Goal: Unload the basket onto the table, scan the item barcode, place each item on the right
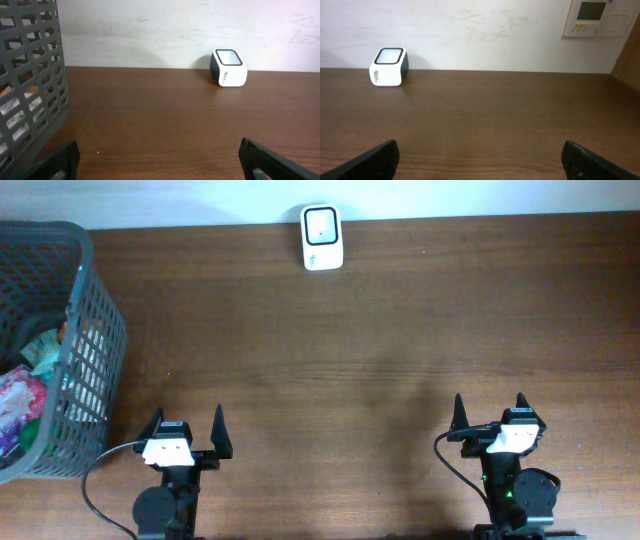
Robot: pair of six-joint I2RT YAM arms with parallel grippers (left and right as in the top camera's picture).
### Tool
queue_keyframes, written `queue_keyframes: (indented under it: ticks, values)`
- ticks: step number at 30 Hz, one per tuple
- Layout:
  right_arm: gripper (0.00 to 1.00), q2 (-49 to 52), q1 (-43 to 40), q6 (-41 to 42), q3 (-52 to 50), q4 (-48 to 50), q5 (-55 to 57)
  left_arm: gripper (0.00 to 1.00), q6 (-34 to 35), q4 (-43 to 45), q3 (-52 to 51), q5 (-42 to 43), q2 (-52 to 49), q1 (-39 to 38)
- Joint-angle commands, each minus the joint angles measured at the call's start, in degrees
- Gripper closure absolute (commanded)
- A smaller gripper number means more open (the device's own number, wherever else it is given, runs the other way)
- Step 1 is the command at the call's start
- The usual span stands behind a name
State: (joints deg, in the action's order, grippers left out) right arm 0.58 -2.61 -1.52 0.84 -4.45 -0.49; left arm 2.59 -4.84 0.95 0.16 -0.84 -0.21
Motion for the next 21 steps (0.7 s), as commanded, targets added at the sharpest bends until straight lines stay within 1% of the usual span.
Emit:
queue_keyframes:
  ticks: [1, 10, 11, 12, 13, 14, 16, 17, 18, 19, 20, 21]
  values:
    - [0.01, -0.39, 0.39, 0.5, -0.52, -0.04, -0.13, 0.01, -0.92, 0.07, -0.44, 0.0, 0.5, 0.26]
    - [0.01, -0.37, 0.39, 0.5, -0.52, -0.04, -0.11, 0.01, -0.92, 0.46, -0.44, 0.02, 0.5, 0.26]
    - [0.01, -0.37, 0.39, 0.5, -0.52, -0.04, -0.13, 0.01, -0.85, 0.59, -0.42, 1.38, 0.5, 0.26]
    - [0.01, -0.37, 0.39, 0.5, -0.52, -0.04, -0.13, 0.01, -0.87, 2.03, -0.42, 8.46, 0.5, 0.26]
    - [0.01, -0.37, 0.39, 0.5, -0.52, -0.04, -0.13, 0.01, -0.87, 4.24, -0.42, 12.79, 0.5, 0.26]
    - [0.01, -0.37, 0.39, 0.5, -0.52, -0.04, -0.13, 0.01, -0.87, 8.9, -0.42, 15.5, 0.5, 0.26]
    - [0.01, -0.37, 0.39, 0.5, -0.52, -0.04, -0.11, 0.01, -0.81, 22.23, -0.42, 18.97, 0.5, 0.26]
    - [0.01, -0.39, 0.39, 0.5, -0.52, -0.04, -0.11, 0.01, 0.09, 31.69, -0.37, 19.61, 0.5, 0.26]
    - [0.01, -0.37, 0.39, 0.5, -0.52, -0.04, -0.13, 0.01, 0.63, 37.42, 0.22, 19.56, 0.5, 0.28]
    - [0.01, -0.37, 0.39, 0.5, -0.52, -0.04, -0.11, 0.01, 0.63, 39.93, 2.23, 18.91, 0.48, 0.26]
    - [0.01, -0.37, 0.39, 0.5, -0.52, -0.04, -0.13, 0.01, 0.61, 39.12, 5.07, 17.44, 0.33, 0.26]
    - [0.01, -0.37, 0.39, 0.5, -0.52, -0.04, -0.13, 0.01, 0.57, 36.98, 10.4, 14.97, -0.83, 0.26]
